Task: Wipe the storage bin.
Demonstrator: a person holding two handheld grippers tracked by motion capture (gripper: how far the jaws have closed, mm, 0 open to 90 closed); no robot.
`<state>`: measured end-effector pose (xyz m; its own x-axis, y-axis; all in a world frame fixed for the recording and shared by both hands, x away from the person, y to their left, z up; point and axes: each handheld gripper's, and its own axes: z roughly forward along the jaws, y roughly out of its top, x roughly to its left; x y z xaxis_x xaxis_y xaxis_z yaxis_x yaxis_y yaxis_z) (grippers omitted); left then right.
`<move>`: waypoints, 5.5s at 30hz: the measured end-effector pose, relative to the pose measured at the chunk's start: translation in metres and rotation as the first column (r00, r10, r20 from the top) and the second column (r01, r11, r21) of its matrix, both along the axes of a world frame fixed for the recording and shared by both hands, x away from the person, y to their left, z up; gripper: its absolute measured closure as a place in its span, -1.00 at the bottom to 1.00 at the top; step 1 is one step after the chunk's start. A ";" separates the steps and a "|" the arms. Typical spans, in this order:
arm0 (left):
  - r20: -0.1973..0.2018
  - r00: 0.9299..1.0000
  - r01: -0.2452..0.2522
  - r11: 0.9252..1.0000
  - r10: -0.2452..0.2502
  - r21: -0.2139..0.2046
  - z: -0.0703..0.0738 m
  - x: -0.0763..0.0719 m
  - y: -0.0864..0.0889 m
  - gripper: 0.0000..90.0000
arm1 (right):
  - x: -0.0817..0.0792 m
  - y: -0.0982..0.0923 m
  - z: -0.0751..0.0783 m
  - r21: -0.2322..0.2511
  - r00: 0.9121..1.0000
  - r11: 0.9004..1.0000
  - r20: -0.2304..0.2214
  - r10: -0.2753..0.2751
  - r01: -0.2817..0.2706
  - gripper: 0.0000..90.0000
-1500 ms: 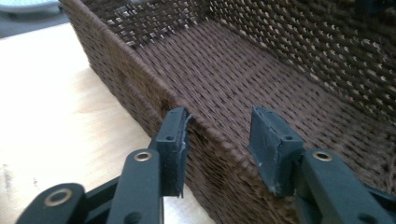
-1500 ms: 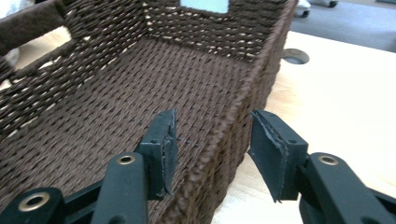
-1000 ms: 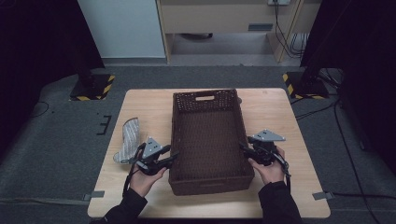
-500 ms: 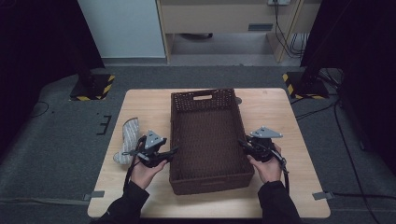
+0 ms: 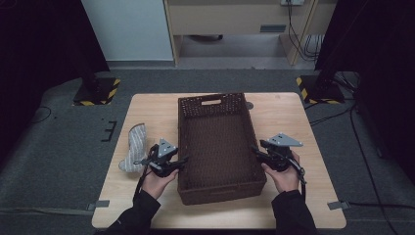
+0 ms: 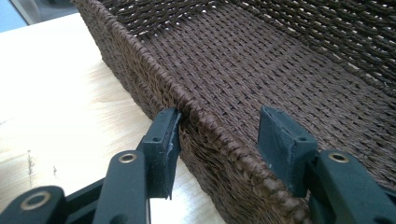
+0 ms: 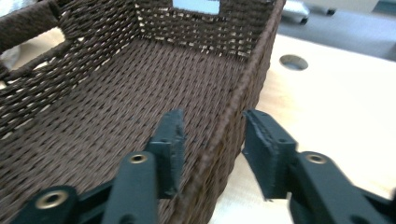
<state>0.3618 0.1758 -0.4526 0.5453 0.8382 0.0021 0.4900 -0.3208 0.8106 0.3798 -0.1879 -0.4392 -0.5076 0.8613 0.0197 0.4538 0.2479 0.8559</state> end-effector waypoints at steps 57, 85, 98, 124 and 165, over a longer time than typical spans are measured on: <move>-0.009 0.999 -0.038 0.999 0.037 -0.011 -0.001 0.030 -0.003 -0.08 | -0.016 -0.021 0.000 0.044 1.000 0.999 -0.011 -0.006 0.006 0.52; 0.001 1.000 -0.012 0.998 0.012 -0.057 0.015 0.050 0.023 -0.22 | 0.006 -0.017 -0.001 -0.021 1.000 1.000 -0.011 0.003 -0.003 0.76; 0.021 1.000 0.001 1.000 -0.001 -0.003 0.009 0.039 0.004 -0.07 | -0.012 -0.029 0.005 0.037 0.999 0.998 0.002 -0.044 0.044 0.41; 0.028 0.999 -0.027 0.999 0.028 -0.043 0.011 0.049 0.012 -0.27 | 0.005 -0.035 -0.011 -0.041 0.991 0.991 -0.004 -0.131 0.130 0.40; 0.038 0.986 -0.157 0.983 0.162 -0.096 0.030 0.084 0.077 -0.10 | 0.014 -0.044 -0.013 -0.088 0.987 0.984 -0.023 -0.158 0.155 0.59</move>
<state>0.4457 0.2528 -0.4223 0.4056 0.9123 -0.0571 0.4907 -0.1646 0.8557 0.3941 -0.2318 -0.4522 -0.3665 0.9294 -0.0441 0.5176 0.2431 0.8204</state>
